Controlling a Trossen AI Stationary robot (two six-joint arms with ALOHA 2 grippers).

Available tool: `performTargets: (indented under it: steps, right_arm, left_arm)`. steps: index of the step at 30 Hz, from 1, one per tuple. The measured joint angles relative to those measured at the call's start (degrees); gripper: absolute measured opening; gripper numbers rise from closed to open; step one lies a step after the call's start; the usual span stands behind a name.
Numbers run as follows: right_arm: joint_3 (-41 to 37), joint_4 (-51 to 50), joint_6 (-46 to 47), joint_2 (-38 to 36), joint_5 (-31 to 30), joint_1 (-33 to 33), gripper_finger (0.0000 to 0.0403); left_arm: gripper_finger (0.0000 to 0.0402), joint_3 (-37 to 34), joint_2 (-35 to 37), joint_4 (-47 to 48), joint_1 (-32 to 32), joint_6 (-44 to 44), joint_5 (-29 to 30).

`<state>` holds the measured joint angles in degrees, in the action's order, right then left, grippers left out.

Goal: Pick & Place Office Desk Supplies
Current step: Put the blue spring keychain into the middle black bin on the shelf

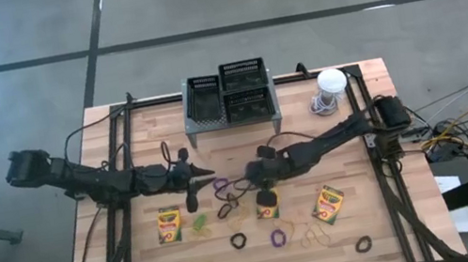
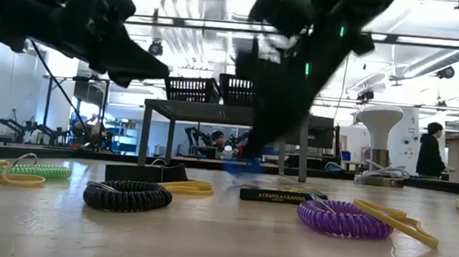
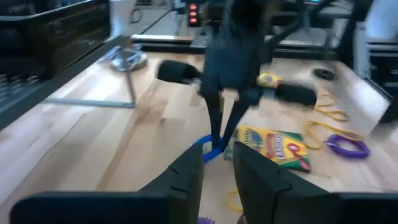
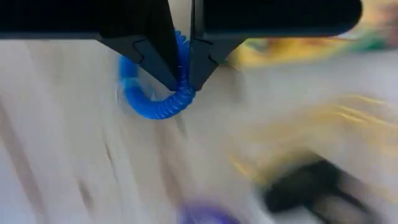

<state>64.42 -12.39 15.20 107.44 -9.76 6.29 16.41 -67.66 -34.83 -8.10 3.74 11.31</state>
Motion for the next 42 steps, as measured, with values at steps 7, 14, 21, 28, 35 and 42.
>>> performTargets:
  steps: [7, 14, 21, 28, 35, 42]
  right_arm:
    - [-5.9, 22.1, -4.6, -4.3, 10.6, -1.9, 0.0016]
    - [-8.6, 38.4, -4.4, -4.4, 14.9, -2.4, 0.0016]
    - [-7.3, 38.9, -4.9, -4.6, 17.3, -2.3, 0.0016]
    - [-6.2, 38.9, -4.9, -4.7, 17.8, -2.3, 0.0016]
    - [-6.3, 38.7, -4.7, -4.7, 17.8, -2.3, 0.0016]
    - [-6.4, 38.3, -4.8, -4.7, 17.8, -2.3, 0.0038]
  left_arm:
    - [0.0141, 2.3, 0.0, -0.3, 0.1, -6.6, -3.0]
    - [0.0207, 3.6, 0.0, -0.3, 0.1, -11.4, -9.6]
    - [0.0229, 3.6, -1.4, -0.5, 0.2, -13.4, -6.9]
    - [0.0213, 5.5, -7.2, -1.2, 0.2, -14.9, -7.3]
    - [0.0143, 6.9, -8.7, -0.6, 0.2, -14.7, -7.7]
    - [0.0035, 7.4, -7.0, 3.3, 0.2, -11.2, -8.9]
